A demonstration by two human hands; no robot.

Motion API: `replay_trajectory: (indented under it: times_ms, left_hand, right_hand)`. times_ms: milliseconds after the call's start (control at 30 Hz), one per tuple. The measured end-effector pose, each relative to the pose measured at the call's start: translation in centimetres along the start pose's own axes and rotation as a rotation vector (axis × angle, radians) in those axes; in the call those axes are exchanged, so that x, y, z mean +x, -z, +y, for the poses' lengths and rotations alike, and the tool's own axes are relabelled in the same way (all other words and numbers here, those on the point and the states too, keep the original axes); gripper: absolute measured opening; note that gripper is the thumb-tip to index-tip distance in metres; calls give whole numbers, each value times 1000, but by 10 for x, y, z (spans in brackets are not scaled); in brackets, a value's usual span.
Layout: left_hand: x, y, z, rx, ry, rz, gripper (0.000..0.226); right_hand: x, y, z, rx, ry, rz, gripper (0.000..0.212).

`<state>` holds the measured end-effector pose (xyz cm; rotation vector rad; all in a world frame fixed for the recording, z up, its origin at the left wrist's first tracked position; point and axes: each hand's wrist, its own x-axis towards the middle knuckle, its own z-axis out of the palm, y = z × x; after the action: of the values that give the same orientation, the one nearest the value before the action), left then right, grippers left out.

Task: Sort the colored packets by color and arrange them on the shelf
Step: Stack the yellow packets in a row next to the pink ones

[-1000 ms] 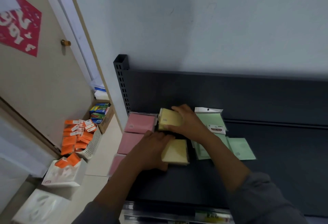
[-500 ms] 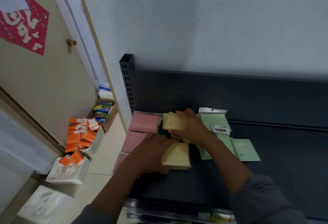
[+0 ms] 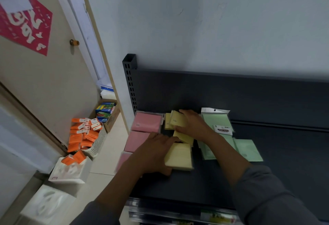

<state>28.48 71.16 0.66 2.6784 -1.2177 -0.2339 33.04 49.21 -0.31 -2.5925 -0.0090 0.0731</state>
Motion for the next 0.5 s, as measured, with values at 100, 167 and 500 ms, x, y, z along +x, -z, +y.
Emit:
replay_trajectory:
  times_ms: [100,167,500]
  left_hand:
    - [-5,3,5,14,7,14,106]
    - [-11,7,7,-4,19,38,104]
    - [-29,18,11,-69,35,127,99]
  right_hand:
    - [7,-1,-6,-75,-12,-15,89]
    - [10,-1,-11,-110,-12,-51,95]
    - [23,0,-30,-272,28,-68,90]
